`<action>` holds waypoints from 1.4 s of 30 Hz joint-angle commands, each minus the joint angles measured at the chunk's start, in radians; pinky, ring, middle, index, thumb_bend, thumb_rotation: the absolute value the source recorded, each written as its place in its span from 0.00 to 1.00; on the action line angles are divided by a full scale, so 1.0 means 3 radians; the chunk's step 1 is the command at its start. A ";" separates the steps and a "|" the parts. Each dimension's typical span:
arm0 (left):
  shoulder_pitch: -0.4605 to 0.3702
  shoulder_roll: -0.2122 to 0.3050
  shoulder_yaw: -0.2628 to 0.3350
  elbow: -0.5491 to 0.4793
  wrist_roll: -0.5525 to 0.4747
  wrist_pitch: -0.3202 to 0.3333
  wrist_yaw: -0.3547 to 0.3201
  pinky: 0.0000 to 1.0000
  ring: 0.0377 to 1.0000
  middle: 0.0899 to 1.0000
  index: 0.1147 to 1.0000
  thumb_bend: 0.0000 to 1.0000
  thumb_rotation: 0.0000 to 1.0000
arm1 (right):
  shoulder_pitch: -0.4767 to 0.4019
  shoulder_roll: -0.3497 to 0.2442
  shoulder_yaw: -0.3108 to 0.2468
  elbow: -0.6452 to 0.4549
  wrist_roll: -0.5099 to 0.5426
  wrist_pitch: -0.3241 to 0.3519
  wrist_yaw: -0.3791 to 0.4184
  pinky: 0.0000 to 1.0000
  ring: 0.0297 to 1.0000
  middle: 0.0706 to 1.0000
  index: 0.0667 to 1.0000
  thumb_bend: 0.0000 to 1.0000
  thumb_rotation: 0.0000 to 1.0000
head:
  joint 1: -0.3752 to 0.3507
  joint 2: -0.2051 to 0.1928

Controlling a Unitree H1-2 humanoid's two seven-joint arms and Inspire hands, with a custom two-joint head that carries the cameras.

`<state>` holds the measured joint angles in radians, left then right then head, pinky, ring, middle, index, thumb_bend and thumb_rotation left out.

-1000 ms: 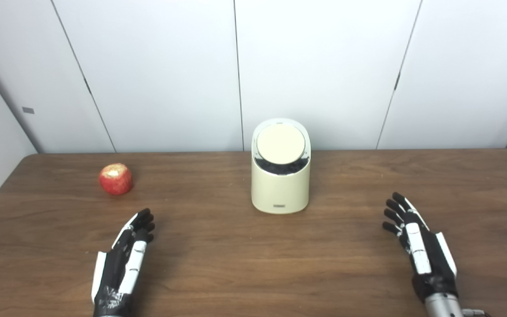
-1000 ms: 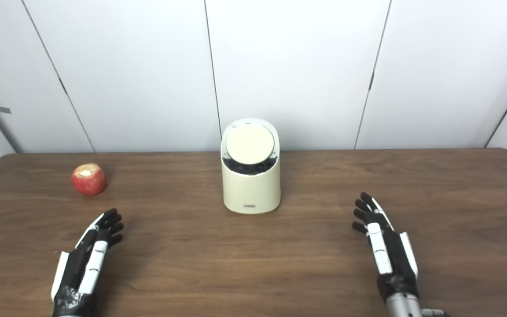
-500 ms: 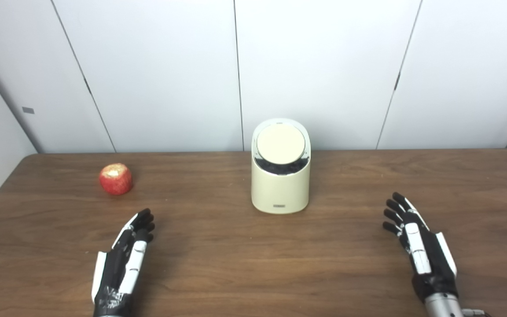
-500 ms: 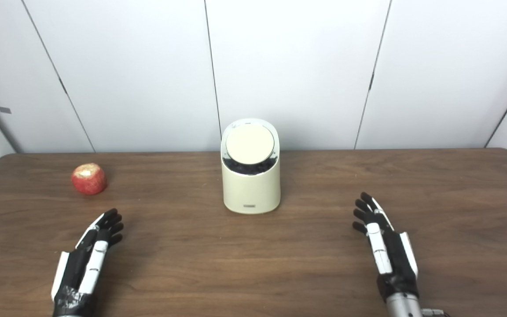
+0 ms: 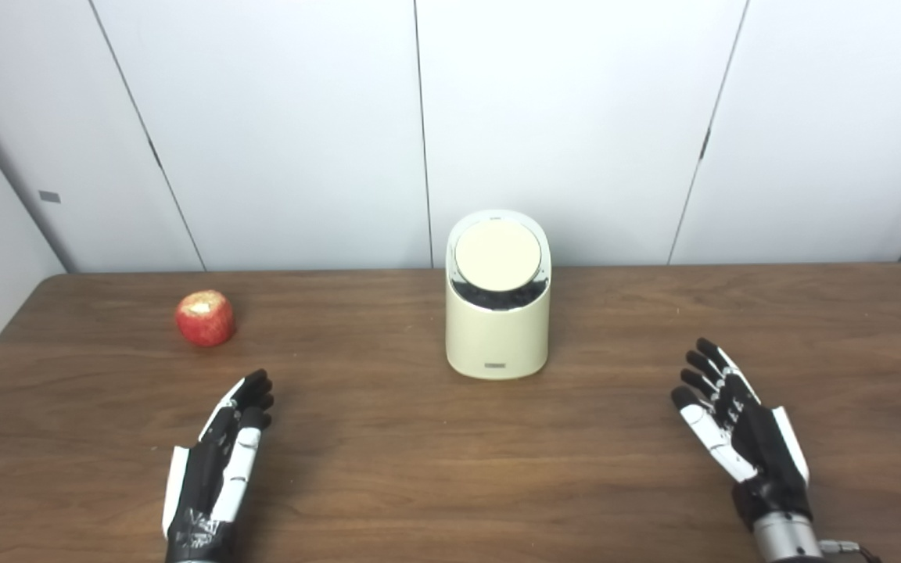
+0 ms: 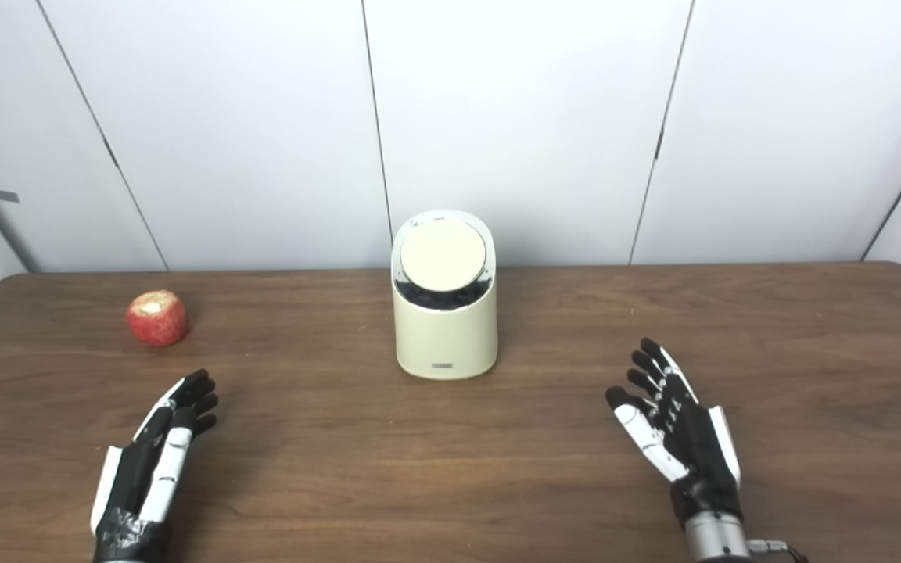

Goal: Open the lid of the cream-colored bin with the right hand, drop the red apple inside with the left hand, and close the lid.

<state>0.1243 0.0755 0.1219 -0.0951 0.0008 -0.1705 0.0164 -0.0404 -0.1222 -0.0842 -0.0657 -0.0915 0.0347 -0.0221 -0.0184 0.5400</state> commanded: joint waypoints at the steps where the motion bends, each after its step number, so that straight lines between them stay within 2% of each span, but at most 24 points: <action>1: 0.0062 -0.0051 -0.0053 0.0298 0.0001 -0.0114 0.0002 0.87 0.87 0.87 0.88 0.49 0.78 | -0.0189 -0.0063 0.0052 -0.0054 -0.0184 0.0000 -0.0043 0.78 0.86 0.87 0.90 0.64 0.52 | -0.0002 -0.0039; 3: 0.0062 -0.0056 -0.0057 0.0325 -0.0008 -0.0147 -0.0002 0.88 0.87 0.88 0.88 0.48 0.77 | -0.0295 -0.0108 0.0090 -0.0038 -0.0297 0.0058 -0.0061 0.83 0.86 0.87 0.89 0.71 0.55 | -0.0001 -0.0059; 6: 0.0069 -0.0071 -0.0062 0.0339 -0.0011 -0.0165 0.0003 0.88 0.87 0.88 0.89 0.48 0.76 | -0.0449 -0.0155 0.0126 -0.0011 -0.0349 0.0098 -0.0047 0.84 0.87 0.87 0.89 0.77 0.55 | -0.0012 -0.0100; 9: 0.0074 -0.0087 -0.0071 0.0324 0.0001 -0.0162 0.0012 0.87 0.87 0.88 0.89 0.48 0.75 | -0.0596 -0.0175 0.0130 0.0028 -0.0324 0.0098 -0.0025 0.82 0.88 0.87 0.89 0.79 0.51 | -0.0010 -0.0119; 15: 0.0095 -0.0102 -0.0091 0.0297 -0.0032 -0.0126 -0.0011 0.89 0.88 0.89 0.90 0.46 0.75 | -0.0834 -0.0140 0.0166 0.0008 -0.0416 0.0268 -0.0068 0.82 0.87 0.87 0.89 0.82 0.49 | -0.0011 -0.0149; 20: 0.0107 -0.0103 -0.0104 0.0296 0.0001 -0.0142 -0.0003 0.91 0.89 0.89 0.91 0.46 0.76 | -0.1134 -0.0144 0.0251 0.0101 -0.0542 0.0316 -0.0079 0.80 0.86 0.87 0.89 0.84 0.50 | -0.0001 -0.0152; 24: 0.0115 -0.0104 -0.0113 0.0294 0.0040 -0.0144 0.0009 0.91 0.89 0.89 0.91 0.48 0.77 | -0.1353 -0.0125 0.0324 0.0106 -0.0593 0.0455 -0.0038 0.83 0.87 0.88 0.90 0.87 0.51 | 0.0011 -0.0143; 28: 0.0127 -0.0105 -0.0119 0.0299 0.0060 -0.0180 0.0013 0.90 0.89 0.89 0.91 0.47 0.78 | -0.1554 -0.0094 0.0431 0.0162 -0.0655 0.0532 -0.0016 0.78 0.87 0.89 0.91 0.92 0.52 | 0.0019 -0.0132; 34: 0.0131 -0.0130 -0.0119 0.0291 0.0063 -0.0166 0.0033 0.90 0.88 0.89 0.91 0.48 0.78 | -0.1833 -0.0015 0.0562 0.0304 -0.0705 0.0601 -0.0006 0.81 0.87 0.86 0.89 0.88 0.48 | 0.0037 -0.0127; 38: 0.0137 -0.0130 -0.0127 0.0285 0.0087 -0.0167 0.0036 0.89 0.87 0.88 0.91 0.48 0.80 | -0.1983 0.0004 0.0626 0.0446 -0.0742 0.0585 -0.0014 0.78 0.87 0.88 0.90 0.87 0.50 | 0.0035 -0.0122; 42: 0.0143 -0.0146 -0.0127 0.0250 0.0066 -0.0129 0.0029 0.89 0.88 0.88 0.91 0.48 0.79 | -0.2108 0.0020 0.0708 0.0587 -0.0831 0.0558 -0.0045 0.75 0.86 0.88 0.89 0.86 0.46 | 0.0040 -0.0115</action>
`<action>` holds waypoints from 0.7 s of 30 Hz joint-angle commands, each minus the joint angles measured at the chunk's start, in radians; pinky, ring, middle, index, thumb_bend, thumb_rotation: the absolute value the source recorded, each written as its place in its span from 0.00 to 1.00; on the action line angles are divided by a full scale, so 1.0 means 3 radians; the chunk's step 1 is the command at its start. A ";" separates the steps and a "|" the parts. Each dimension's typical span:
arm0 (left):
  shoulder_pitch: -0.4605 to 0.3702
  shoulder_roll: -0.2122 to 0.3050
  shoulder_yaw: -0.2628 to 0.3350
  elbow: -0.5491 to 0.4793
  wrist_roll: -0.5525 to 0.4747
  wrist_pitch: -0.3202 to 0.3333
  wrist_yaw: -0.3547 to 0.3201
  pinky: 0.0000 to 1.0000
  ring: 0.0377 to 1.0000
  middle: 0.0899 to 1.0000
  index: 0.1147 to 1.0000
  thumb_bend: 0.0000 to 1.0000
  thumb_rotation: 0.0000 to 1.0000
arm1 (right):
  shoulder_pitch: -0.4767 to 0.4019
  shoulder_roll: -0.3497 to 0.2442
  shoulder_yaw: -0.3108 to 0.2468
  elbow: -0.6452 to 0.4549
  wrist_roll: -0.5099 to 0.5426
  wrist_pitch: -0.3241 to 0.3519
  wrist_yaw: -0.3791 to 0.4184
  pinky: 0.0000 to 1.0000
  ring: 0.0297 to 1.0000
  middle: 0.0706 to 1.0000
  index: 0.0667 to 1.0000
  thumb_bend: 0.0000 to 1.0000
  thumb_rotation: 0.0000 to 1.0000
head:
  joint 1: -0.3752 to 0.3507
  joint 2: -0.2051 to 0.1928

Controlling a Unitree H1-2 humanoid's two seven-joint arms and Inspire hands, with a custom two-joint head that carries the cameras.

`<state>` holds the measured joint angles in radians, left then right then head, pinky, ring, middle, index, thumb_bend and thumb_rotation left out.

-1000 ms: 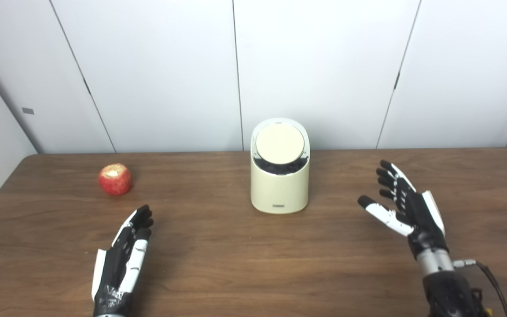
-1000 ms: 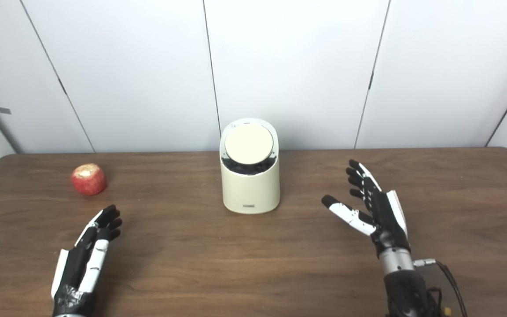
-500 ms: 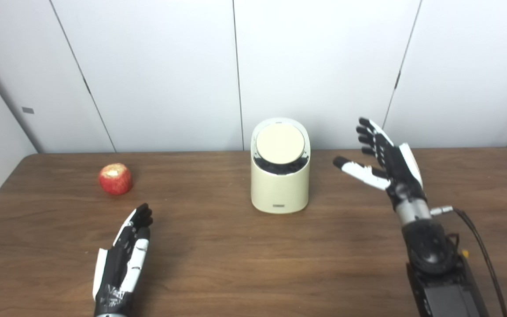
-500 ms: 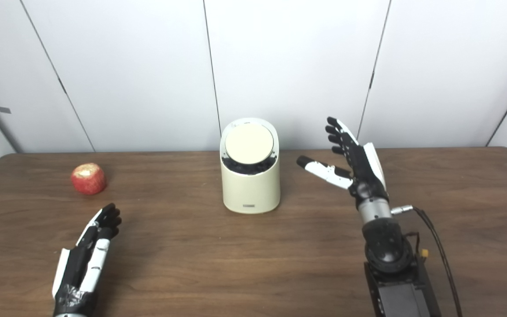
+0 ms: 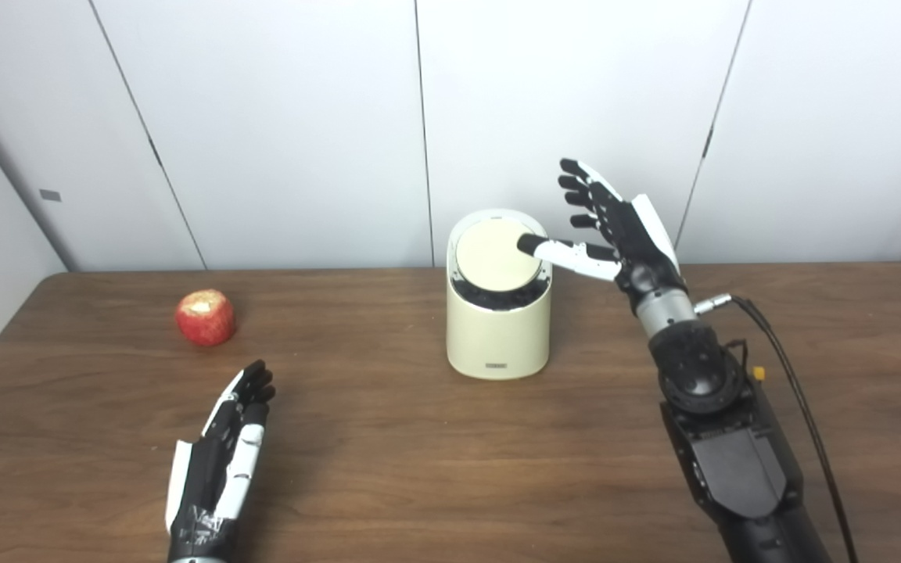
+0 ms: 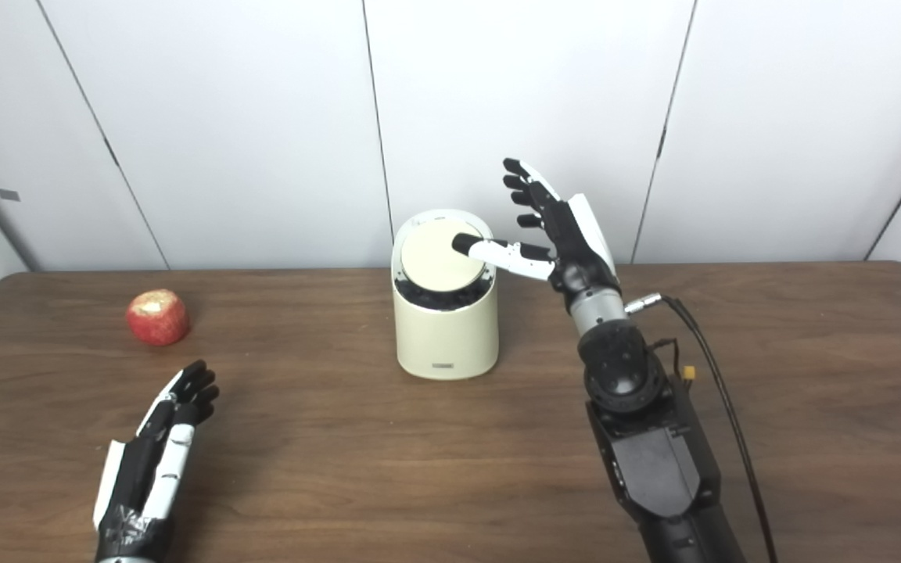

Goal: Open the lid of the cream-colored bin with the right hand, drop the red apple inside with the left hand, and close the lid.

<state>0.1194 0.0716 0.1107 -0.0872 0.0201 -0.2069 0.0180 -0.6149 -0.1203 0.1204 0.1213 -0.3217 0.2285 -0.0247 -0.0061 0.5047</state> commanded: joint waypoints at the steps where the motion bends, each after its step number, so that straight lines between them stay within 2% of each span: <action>1: 0.0160 -0.0134 -0.0091 0.0223 0.0003 -0.0013 0.0023 0.89 0.88 0.88 0.91 0.49 0.79 | -0.0215 0.0016 0.0045 0.0001 -0.0085 -0.0112 -0.0044 0.74 0.85 0.88 0.89 0.84 0.44 | 0.0000 0.0003; 9: 0.0159 -0.0154 -0.0082 0.0224 -0.0031 -0.0042 0.0011 0.89 0.88 0.88 0.91 0.48 0.77 | -0.0349 0.0088 0.0096 0.0295 -0.0088 -0.0238 -0.0114 0.72 0.84 0.87 0.88 0.84 0.33 | 0.0017 0.0013; 17: 0.0158 -0.0162 -0.0082 0.0222 0.0016 -0.0039 0.0031 0.88 0.87 0.88 0.91 0.48 0.78 | -0.0425 0.0063 0.0197 0.0541 -0.0239 -0.0390 -0.0183 0.78 0.86 0.86 0.88 0.87 0.28 | 0.0023 0.0033; 21: 0.0154 -0.0172 -0.0073 0.0225 -0.0064 -0.0034 0.0005 0.89 0.88 0.89 0.91 0.47 0.77 | -0.0447 0.0029 0.0242 0.0630 -0.0337 -0.0429 -0.0199 0.79 0.86 0.86 0.88 0.89 0.28 | 0.0023 0.0033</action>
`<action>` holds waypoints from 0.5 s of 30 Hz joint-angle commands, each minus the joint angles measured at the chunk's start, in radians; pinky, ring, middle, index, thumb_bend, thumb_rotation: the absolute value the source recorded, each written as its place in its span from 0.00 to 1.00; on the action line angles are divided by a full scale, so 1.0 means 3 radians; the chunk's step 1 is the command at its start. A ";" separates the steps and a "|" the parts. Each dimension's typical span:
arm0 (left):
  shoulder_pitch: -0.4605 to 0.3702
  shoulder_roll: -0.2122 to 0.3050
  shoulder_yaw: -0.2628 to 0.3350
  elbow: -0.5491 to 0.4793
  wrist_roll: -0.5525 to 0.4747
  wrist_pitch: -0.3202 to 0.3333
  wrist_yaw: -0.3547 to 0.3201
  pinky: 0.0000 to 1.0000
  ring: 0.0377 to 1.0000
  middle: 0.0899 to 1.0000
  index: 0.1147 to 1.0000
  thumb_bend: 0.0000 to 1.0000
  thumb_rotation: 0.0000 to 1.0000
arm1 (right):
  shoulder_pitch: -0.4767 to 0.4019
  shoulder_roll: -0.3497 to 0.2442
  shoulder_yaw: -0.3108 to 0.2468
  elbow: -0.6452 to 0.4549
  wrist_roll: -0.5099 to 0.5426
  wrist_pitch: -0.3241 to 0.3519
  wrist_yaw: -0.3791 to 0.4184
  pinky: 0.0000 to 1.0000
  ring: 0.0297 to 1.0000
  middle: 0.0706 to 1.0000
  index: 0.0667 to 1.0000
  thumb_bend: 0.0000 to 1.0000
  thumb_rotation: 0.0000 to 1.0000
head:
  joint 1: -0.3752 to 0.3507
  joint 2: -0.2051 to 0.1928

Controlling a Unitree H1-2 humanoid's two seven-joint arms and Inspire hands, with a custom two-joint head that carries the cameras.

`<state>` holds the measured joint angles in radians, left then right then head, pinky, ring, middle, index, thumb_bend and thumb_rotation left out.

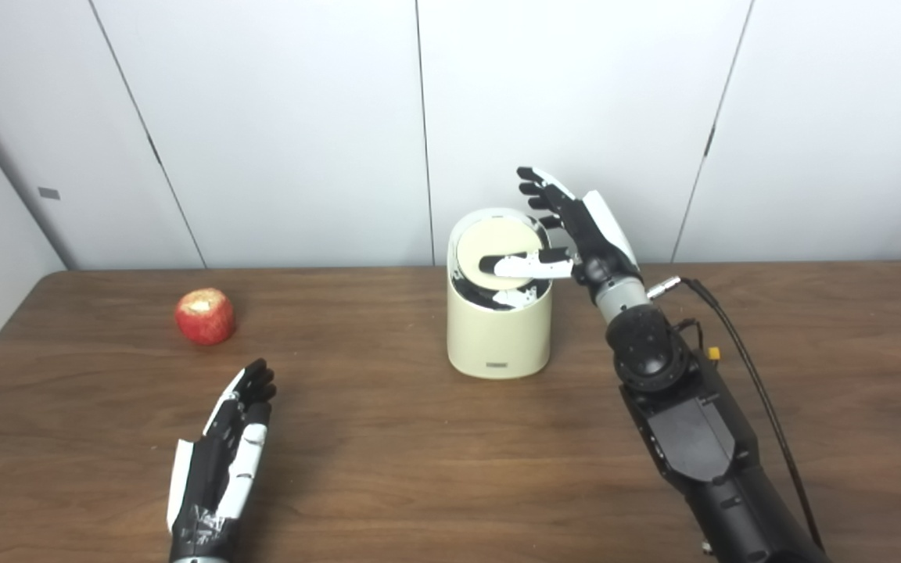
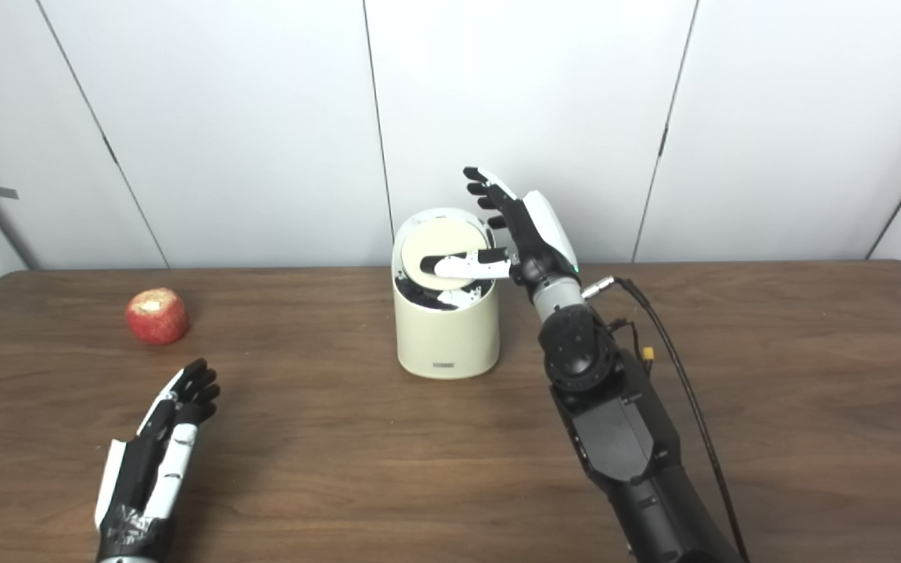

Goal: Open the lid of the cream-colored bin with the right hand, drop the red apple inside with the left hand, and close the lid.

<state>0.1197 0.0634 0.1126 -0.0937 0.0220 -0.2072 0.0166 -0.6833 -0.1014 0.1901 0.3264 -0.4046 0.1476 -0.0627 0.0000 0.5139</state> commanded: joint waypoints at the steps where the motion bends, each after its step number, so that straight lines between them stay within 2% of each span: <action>1: 0.0154 -0.0149 -0.0078 0.0243 -0.0041 -0.0031 0.0028 0.88 0.88 0.88 0.91 0.48 0.77 | -0.0223 -0.0039 0.0019 -0.0041 -0.0085 -0.0165 -0.0078 0.79 0.86 0.85 0.88 0.89 0.28 | 0.0002 0.0002; 10: 0.0157 -0.0144 -0.0086 0.0236 -0.0029 -0.0050 0.0019 0.88 0.87 0.88 0.91 0.47 0.78 | -0.0237 -0.0085 0.0027 0.0032 -0.0138 -0.0275 -0.0103 0.78 0.86 0.86 0.88 0.89 0.23 | 0.0003 0.0017; 15: 0.0168 -0.0145 -0.0085 0.0219 -0.0056 -0.0043 0.0005 0.88 0.88 0.88 0.91 0.48 0.77 | -0.0225 -0.0106 -0.0016 0.0018 -0.0106 -0.0271 -0.0083 0.72 0.84 0.87 0.88 0.89 0.20 | 0.0011 0.0030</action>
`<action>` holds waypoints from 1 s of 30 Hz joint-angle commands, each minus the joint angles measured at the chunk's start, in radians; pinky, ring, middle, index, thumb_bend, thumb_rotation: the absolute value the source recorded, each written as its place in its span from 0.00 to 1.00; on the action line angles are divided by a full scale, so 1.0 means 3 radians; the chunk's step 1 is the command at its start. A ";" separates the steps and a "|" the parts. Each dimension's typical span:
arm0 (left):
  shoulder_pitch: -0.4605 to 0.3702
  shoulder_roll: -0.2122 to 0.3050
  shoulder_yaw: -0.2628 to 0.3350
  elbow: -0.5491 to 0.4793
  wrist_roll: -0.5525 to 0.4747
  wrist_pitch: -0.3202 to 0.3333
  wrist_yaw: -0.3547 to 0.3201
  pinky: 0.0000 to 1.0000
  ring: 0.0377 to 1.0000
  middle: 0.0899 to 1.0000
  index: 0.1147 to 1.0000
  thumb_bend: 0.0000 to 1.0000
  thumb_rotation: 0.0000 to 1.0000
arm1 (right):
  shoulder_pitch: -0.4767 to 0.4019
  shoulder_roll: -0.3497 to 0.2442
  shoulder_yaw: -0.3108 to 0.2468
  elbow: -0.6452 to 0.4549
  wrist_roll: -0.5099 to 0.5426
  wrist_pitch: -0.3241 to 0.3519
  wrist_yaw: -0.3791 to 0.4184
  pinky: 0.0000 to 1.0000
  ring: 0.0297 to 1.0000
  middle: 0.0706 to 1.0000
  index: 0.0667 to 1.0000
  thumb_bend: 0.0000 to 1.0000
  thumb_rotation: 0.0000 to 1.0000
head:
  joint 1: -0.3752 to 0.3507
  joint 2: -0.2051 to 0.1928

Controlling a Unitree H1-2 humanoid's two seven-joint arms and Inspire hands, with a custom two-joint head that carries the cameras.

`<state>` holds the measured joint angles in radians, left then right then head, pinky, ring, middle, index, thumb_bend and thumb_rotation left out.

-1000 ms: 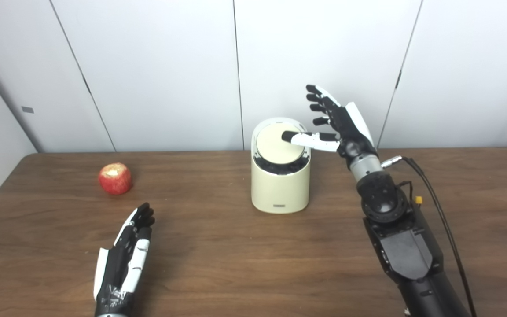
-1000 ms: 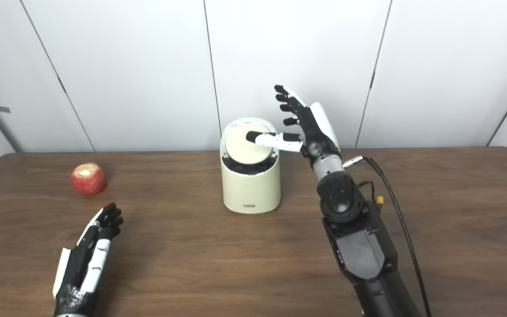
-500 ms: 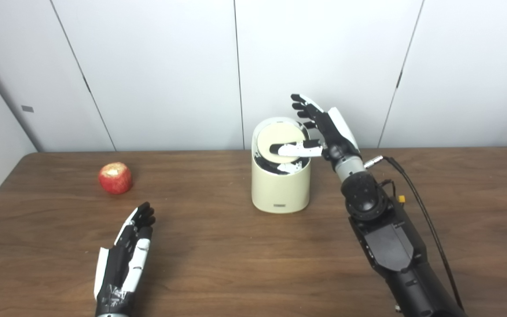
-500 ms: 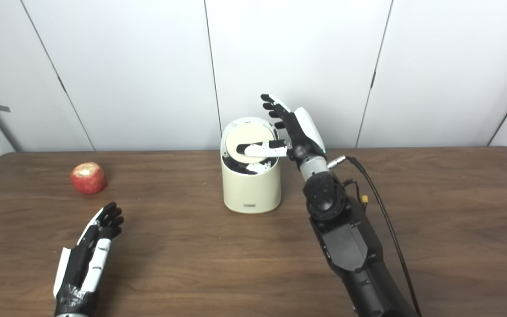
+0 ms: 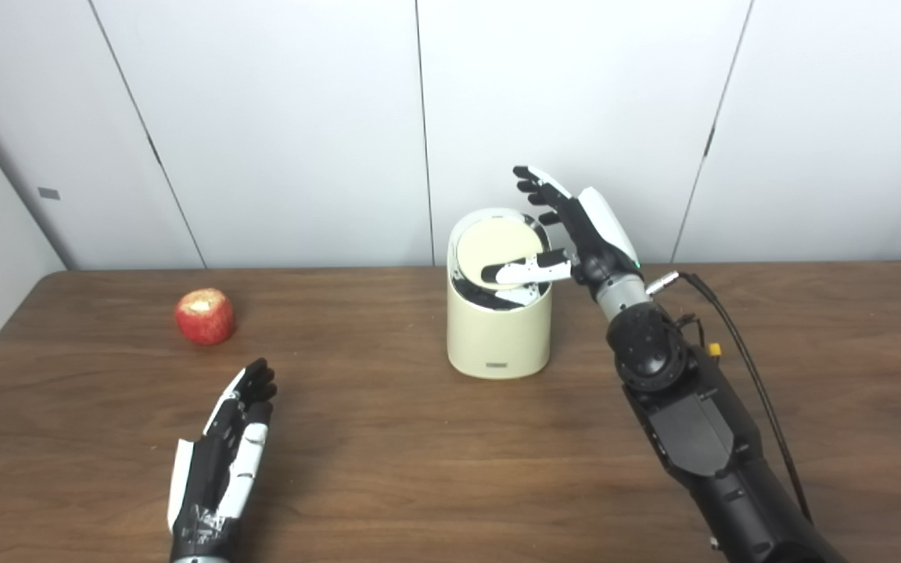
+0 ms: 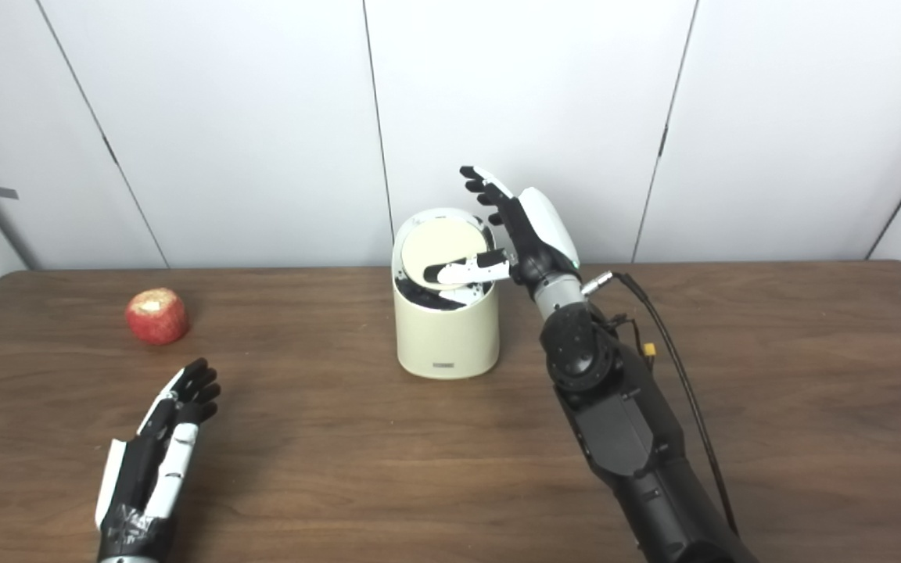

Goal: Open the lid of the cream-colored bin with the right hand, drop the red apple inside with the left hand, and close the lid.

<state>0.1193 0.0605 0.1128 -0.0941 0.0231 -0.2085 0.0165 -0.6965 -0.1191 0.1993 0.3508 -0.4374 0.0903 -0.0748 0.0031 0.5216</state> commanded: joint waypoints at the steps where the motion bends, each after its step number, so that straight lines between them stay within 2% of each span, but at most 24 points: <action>1: 0.0172 -0.0135 -0.0083 0.0213 -0.0065 -0.0032 0.0003 0.88 0.88 0.88 0.91 0.48 0.77 | -0.0177 -0.0051 -0.0052 -0.0072 0.0004 -0.0074 -0.0036 0.71 0.84 0.87 0.88 0.88 0.19 | -0.0002 0.0007; 7: 0.0189 -0.0122 -0.0076 0.0188 -0.0085 -0.0026 -0.0011 0.88 0.88 0.88 0.91 0.48 0.77 | -0.0153 -0.0105 0.0015 -0.0075 -0.0110 -0.0141 -0.0050 0.72 0.83 0.87 0.88 0.89 0.17 | -0.0015 0.0031; 14: 0.0175 -0.0116 -0.0077 0.0218 -0.0073 -0.0063 0.0005 0.87 0.86 0.87 0.90 0.48 0.77 | -0.0208 -0.0338 0.0385 -0.0105 -0.0603 -0.0209 0.0051 0.82 0.89 0.89 0.90 0.94 0.14 | -0.0011 0.0035; 19: 0.0164 -0.0113 -0.0074 0.0216 -0.0071 -0.0035 0.0013 0.87 0.86 0.88 0.90 0.49 0.77 | -0.0236 -0.0406 0.0496 -0.0090 -0.0722 -0.0267 0.0057 0.83 0.90 0.89 0.90 0.97 0.10 | -0.0014 0.0031; 24: 0.0164 -0.0107 -0.0069 0.0233 -0.0077 -0.0058 0.0012 0.87 0.86 0.88 0.90 0.48 0.76 | -0.0196 -0.0349 0.0409 -0.0138 -0.0615 -0.0264 0.0038 0.79 0.88 0.88 0.89 0.95 0.15 | -0.0014 0.0029; 27: 0.0163 -0.0099 -0.0073 0.0236 -0.0040 -0.0075 0.0021 0.87 0.86 0.88 0.90 0.49 0.77 | -0.0163 -0.0261 0.0235 -0.0189 -0.0378 -0.0254 0.0039 0.78 0.87 0.87 0.88 0.92 0.17 | -0.0010 0.0034; 30: 0.0172 -0.0093 -0.0083 0.0218 -0.0031 -0.0058 0.0013 0.88 0.87 0.88 0.90 0.49 0.78 | -0.0136 -0.0231 0.0109 -0.0327 -0.0265 -0.0188 0.0088 0.75 0.84 0.86 0.88 0.86 0.18 | -0.0013 0.0040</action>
<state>0.1203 0.0603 0.1116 -0.0966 0.0062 -0.2101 0.0165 -0.7028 -0.1816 0.2550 0.3011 -0.5285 0.0320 -0.0461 -0.0015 0.5323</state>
